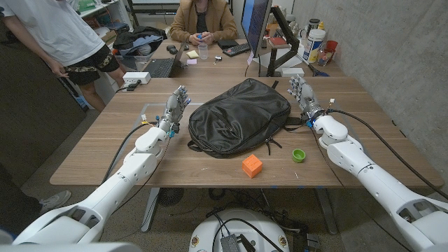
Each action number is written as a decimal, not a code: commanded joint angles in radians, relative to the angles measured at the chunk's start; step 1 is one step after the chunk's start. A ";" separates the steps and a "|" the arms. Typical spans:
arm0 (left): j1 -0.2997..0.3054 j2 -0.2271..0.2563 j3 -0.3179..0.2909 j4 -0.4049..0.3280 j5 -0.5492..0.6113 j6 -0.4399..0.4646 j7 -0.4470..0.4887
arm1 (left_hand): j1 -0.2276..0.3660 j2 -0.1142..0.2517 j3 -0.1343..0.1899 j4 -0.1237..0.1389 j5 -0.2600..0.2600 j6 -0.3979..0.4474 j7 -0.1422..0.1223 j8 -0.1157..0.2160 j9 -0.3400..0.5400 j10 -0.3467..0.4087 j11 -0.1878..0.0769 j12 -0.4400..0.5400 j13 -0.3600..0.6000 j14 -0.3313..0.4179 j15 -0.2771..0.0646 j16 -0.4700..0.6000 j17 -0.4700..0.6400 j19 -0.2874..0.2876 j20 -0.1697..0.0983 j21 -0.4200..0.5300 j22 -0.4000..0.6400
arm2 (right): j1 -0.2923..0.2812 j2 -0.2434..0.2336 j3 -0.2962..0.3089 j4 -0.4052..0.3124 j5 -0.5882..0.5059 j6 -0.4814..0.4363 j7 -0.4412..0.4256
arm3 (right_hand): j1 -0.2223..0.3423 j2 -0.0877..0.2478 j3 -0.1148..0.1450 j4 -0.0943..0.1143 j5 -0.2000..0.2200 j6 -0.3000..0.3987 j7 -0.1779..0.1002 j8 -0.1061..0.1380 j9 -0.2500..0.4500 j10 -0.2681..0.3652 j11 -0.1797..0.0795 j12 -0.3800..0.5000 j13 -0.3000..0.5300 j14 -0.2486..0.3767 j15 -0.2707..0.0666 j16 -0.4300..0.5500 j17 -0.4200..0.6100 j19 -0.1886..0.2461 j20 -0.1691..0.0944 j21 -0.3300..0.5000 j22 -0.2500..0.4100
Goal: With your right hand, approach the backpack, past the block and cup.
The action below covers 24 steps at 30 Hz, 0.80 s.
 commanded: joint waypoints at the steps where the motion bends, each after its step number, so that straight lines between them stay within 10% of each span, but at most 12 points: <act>1: 0.006 0.001 0.000 -0.001 -0.002 -0.003 -0.001 | 0.004 0.116 0.002 0.000 0.008 -0.014 -0.002 0.006 0.003 -0.008 0.003 0.005 0.002 -0.017 -0.078 0.004 0.002 -0.012 -0.110 0.004 0.003 | -0.001 -0.015 0.004 -0.024 -0.011 -0.005 -0.007 | 0.006 0.101 0.009 0.001 0.007 0.012 -0.001 0.006 0.005 0.008 -0.001 0.005 0.005 0.007 -0.034 0.003 0.003 0.005 -0.107 -0.001 0.002; 24: 0.003 -0.001 -0.002 0.017 -0.007 -0.013 -0.017 | 0.004 0.116 0.001 0.000 0.008 -0.014 -0.001 0.006 0.003 -0.008 0.003 0.006 0.002 -0.017 -0.075 0.004 0.002 -0.013 -0.110 0.005 0.003 | 0.012 -0.019 -0.005 -0.043 -0.033 -0.018 -0.016 | 0.007 0.100 0.012 0.000 0.006 0.015 -0.003 0.004 0.006 0.008 -0.003 0.004 0.005 0.007 -0.034 0.002 0.003 0.006 -0.106 -0.006 0.002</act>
